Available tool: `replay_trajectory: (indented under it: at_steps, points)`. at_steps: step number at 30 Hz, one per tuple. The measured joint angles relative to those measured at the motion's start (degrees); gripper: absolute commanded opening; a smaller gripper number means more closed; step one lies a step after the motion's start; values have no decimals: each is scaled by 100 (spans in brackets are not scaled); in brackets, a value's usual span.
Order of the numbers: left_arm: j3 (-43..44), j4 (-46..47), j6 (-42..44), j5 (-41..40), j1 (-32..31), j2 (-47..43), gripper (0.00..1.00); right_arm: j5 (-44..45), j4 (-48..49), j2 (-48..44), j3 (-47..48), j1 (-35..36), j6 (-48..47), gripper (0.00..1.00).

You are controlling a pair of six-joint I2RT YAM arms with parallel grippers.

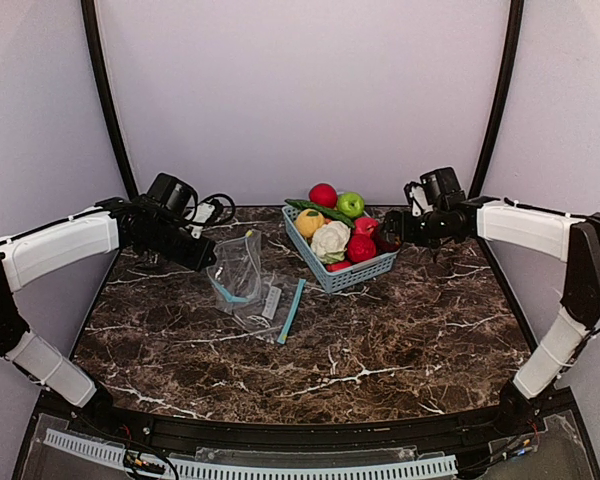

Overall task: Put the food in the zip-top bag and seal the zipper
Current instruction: Pick up the fake fruit from the bin.

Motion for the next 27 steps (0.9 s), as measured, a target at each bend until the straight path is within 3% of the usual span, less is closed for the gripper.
replay_trajectory:
  at_steps: [18, 27]
  points:
    - [-68, 50, -39, 155, 0, -2, 1, -734, 678, 691, 131, -352, -2, 83]
    - [-85, 105, -52, 175, 0, -2, 1, -883, 741, 804, 138, -374, 9, 66]
